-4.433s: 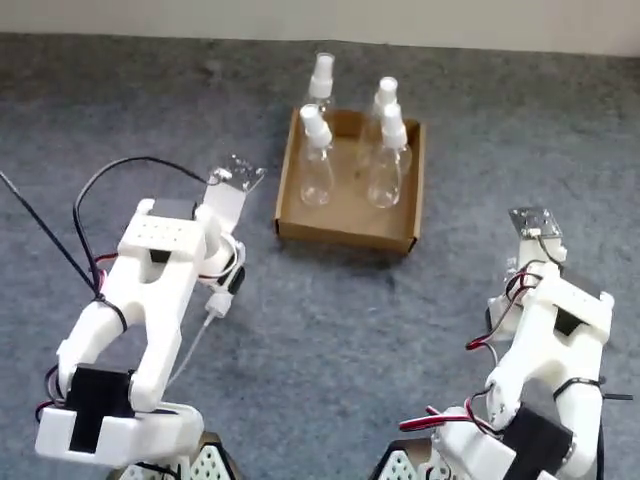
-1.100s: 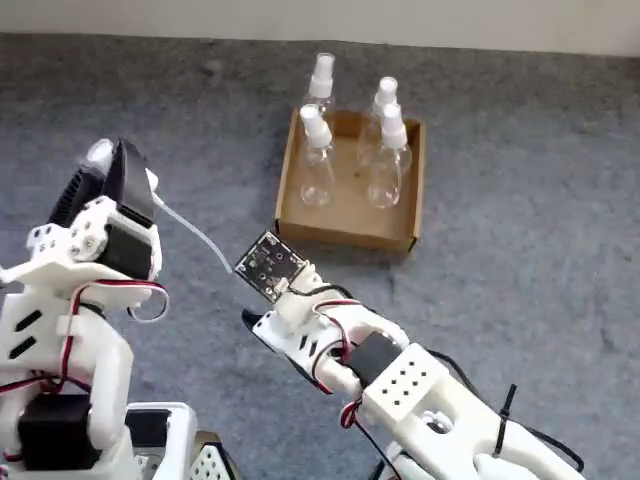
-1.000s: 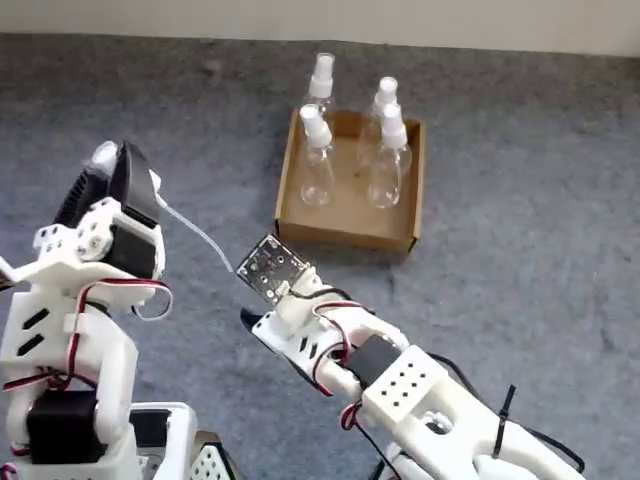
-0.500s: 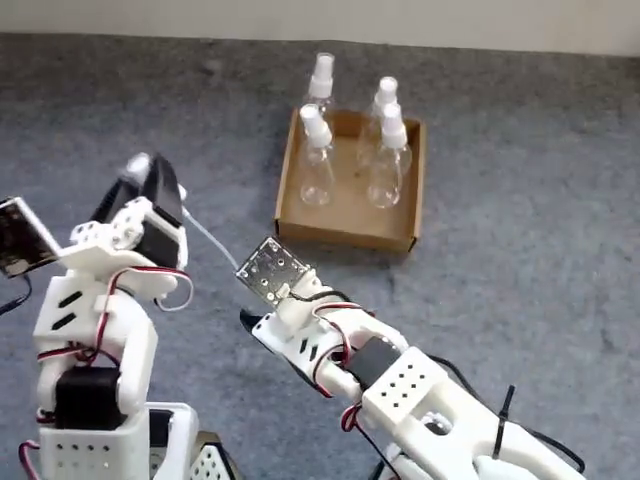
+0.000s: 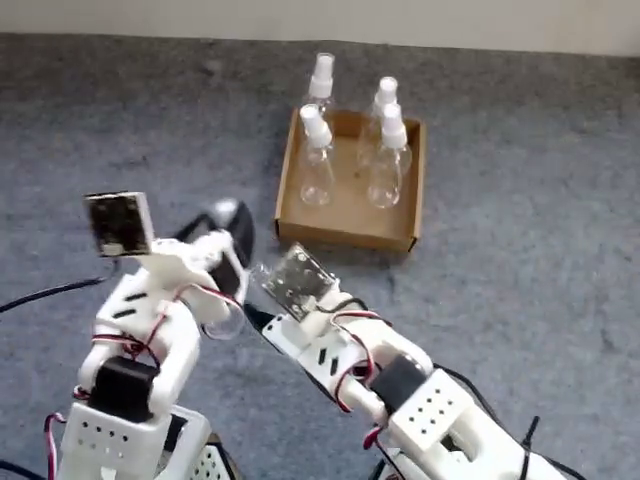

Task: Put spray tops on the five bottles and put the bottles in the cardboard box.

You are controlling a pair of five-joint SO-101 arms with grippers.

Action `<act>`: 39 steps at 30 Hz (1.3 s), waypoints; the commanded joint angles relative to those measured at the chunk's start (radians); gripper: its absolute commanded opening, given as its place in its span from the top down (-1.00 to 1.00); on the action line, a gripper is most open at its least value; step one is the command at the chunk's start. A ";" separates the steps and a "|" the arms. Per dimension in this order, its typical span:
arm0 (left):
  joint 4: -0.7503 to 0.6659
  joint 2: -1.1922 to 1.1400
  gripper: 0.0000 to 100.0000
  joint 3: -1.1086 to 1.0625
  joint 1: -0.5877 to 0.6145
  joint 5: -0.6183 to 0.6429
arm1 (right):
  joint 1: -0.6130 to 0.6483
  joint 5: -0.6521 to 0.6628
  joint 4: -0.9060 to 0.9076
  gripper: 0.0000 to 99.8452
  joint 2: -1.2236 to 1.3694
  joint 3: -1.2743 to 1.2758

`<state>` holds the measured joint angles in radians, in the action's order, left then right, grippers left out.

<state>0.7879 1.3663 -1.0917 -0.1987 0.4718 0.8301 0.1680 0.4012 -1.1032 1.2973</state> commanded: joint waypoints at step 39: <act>0.028 0.007 0.99 -0.168 -0.196 -0.040 | -0.136 -0.226 -0.093 0.99 -0.140 0.035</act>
<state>0.7971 1.3817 -1.2421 -0.3751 0.4457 0.7457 -0.0361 0.3721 -1.2014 1.3694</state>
